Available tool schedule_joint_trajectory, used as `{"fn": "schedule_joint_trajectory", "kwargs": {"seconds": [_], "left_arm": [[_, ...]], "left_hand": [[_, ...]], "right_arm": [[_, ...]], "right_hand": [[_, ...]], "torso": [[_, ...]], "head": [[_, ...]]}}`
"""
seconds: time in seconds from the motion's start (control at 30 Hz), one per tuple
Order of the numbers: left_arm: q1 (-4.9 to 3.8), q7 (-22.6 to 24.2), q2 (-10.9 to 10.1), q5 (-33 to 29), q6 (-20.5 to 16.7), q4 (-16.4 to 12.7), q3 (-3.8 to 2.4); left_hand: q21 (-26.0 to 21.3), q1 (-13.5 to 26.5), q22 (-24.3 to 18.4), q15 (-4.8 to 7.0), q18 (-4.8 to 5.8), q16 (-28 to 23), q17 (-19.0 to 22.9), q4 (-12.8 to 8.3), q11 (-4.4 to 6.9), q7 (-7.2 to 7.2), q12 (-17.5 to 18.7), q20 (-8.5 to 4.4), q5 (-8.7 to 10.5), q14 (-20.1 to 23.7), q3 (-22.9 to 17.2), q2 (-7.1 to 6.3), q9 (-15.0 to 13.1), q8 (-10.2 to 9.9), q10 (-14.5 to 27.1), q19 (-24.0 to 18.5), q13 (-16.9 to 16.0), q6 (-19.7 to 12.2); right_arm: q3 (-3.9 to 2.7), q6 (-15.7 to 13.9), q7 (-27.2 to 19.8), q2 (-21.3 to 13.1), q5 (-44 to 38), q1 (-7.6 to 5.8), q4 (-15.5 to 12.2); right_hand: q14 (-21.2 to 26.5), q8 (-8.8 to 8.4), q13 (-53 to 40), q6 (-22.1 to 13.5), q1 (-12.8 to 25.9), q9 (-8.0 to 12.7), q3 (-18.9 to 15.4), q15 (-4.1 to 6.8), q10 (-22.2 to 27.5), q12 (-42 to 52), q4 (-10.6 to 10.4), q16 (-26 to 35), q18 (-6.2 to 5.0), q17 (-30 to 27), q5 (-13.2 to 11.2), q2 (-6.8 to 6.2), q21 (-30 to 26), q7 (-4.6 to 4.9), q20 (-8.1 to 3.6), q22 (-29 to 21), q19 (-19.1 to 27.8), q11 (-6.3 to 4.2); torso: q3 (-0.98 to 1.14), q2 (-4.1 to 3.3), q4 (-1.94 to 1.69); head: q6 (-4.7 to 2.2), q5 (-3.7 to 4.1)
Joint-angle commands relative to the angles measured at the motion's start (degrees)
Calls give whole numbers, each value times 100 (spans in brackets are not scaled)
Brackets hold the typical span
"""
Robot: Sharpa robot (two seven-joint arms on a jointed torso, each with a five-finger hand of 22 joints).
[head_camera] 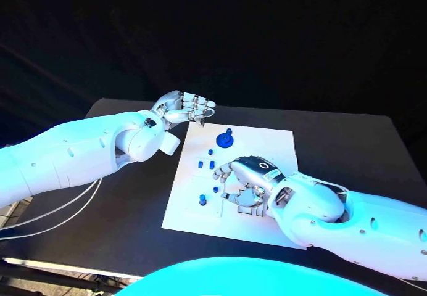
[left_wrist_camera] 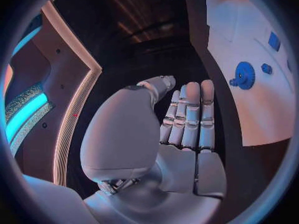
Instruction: Assemble the parts on the task board
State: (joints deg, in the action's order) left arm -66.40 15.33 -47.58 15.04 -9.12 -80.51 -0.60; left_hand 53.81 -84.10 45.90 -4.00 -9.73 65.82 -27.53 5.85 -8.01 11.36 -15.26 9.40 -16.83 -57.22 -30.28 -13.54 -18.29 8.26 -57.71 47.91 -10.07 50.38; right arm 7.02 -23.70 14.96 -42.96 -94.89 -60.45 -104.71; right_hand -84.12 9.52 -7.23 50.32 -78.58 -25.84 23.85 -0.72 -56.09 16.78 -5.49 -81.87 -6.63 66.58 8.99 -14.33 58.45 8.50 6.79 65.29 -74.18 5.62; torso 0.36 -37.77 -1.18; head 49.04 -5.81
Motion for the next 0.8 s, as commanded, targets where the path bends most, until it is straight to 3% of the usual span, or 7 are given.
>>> {"fn": "schedule_joint_trajectory", "kwargs": {"seconds": [0.03, 0.1, 0.27, 0.33, 0.4, 0.5, 0.8], "left_arm": [[-4, 37, -37, -86, 80, -50, -1], [-2, 53, -84, -124, 65, -95, 1], [4, 99, -190, -191, 21, -174, 10], [5, 108, -222, -204, 9, -198, 15], [7, 120, -276, -219, -10, -239, 26], [10, 135, -343, -233, -32, -292, 42], [16, 150, -403, -246, -36, -370, 66]], "left_hand": [[-22, 53, 3, 26, -77, 28, 5, 10, 6, 19, -30, -15, -9, 9, 44, 36, 9, -21, 50, -24, -9, -43], [-24, 60, 3, 25, -76, 27, 6, 16, 6, 20, -32, -14, -9, 11, 45, 37, 10, -20, 54, -25, -10, -43], [-40, 76, -3, 19, -74, 17, 12, 27, 2, 21, -35, -9, -11, 36, 51, 31, 10, -15, 77, -39, -8, -43], [-48, 85, -6, 17, -73, 12, 14, 35, 0, 22, -38, -7, -13, 47, 50, 37, 10, -11, 84, -46, -9, -41], [-48, 85, -6, 17, -73, 12, 14, 35, 0, 22, -38, -7, -13, 47, 50, 37, 10, -11, 84, -46, -9, -41], [-48, 85, -6, 17, -73, 12, 14, 35, 0, 22, -38, -7, -13, 47, 50, 37, 10, -11, 84, -46, -9, -41], [-53, 89, -9, 15, -73, 10, 16, 41, -1, 23, -42, -5, -15, 54, 48, 42, 10, -8, 88, -51, -9, -39]], "right_arm": [[-38, -69, -92, -355, 856, -107, -105], [-61, 82, -38, -644, 1396, -212, -137], [-80, 311, 131, -1265, 2327, -358, -183], [-76, 342, 182, -1391, 2445, -368, -197], [-65, 371, 263, -1559, 2564, -360, -226], [-52, 449, 430, -1771, 2602, -303, -281], [-37, 552, 1012, -1927, 2347, -34, -362]], "right_hand": [[-104, 39, -87, 143, 58, -1, -24, -9, -424, 304, -170, 29, -20, -29, 19, 59, 3, 73, -9, 46, -32, -28], [-144, 239, -516, 530, 427, -68, -201, 194, -1495, 1058, -592, -8, 4, 57, -265, 82, 152, -97, -152, 177, -147, -278], [-216, 371, -1788, 359, 298, -139, -697, 254, -1331, 2231, -1076, -98, 57, 268, -126, 17, 274, -146, -254, 342, -299, -337], [-254, 519, -3435, 277, 352, -213, -1010, 254, -1575, 3627, -1092, -184, 81, 443, -130, 142, 389, -178, -262, 461, -378, -339], [-297, 673, -4961, 179, 456, -274, -1415, 249, -1905, 4871, -1105, -291, 103, 692, -422, 342, 481, -149, -254, 569, -438, -340], [-362, 876, -6253, 73, 400, -320, -1922, 232, -2286, 5864, -1124, -444, 137, 1090, -392, 539, 639, -139, -233, 738, -531, -316], [-422, 1204, -6756, 158, 711, -465, -2551, 273, -2460, 6194, -1146, -566, 173, 1447, -154, 682, 806, -213, -265, 920, -629, -375]], "torso": [[-6, 5, 15], [-1, 6, 37], [-13, 48, 69], [-16, 53, 74], [-19, 63, 91], [-20, 74, 111], [-25, 73, 103]], "head": [[-42, 175], [-65, 260], [-75, 519], [-81, 579], [-87, 624], [-74, 664], [-45, 725]]}}
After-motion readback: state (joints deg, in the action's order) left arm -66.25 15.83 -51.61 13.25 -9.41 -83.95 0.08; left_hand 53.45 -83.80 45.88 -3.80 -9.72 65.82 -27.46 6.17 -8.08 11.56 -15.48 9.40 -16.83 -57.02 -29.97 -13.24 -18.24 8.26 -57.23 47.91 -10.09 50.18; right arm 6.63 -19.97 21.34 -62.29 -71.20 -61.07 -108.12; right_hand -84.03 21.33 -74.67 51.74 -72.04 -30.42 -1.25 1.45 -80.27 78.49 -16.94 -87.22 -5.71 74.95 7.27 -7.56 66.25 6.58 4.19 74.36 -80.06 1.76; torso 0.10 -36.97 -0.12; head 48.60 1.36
